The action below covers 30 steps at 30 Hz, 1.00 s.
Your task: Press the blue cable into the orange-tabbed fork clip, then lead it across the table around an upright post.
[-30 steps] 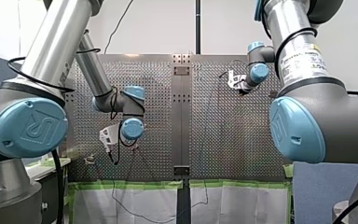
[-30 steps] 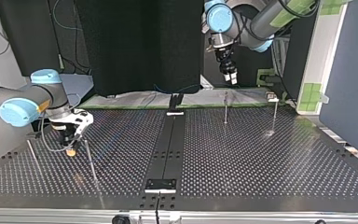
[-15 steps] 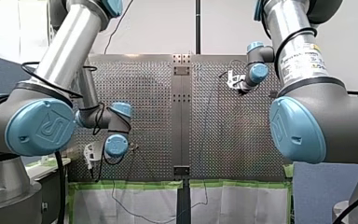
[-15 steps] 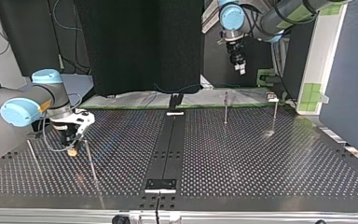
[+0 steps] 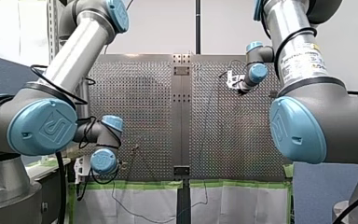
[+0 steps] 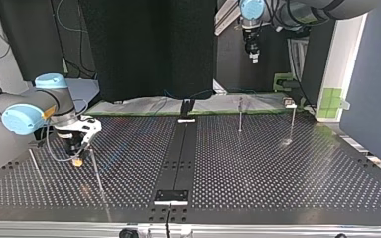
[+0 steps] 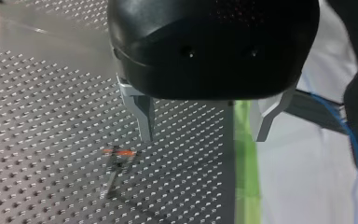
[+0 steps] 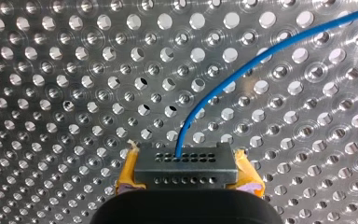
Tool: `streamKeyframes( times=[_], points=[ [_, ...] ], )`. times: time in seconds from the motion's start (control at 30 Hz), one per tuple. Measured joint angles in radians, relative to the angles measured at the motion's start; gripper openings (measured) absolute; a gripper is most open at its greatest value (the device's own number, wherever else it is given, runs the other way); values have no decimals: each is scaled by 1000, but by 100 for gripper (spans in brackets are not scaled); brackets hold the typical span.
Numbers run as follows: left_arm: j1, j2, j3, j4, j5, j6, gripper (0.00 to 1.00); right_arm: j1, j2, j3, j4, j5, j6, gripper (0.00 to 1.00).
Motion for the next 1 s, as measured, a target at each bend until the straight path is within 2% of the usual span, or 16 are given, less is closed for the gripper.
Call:
streamKeyframes(
  times=[0.2,0.43,0.8,1.0],
  points=[
    [0,-50,-23,39,51,3,100,2,0,0,0,1,0,0],
    [-1,-76,29,-4,113,10,100,6,0,0,0,5,-4,0],
    [-2,-61,114,-89,198,32,100,12,0,0,1,15,-10,0],
    [5,-18,161,-136,245,9,100,14,0,0,2,19,-12,0]
  ],
)
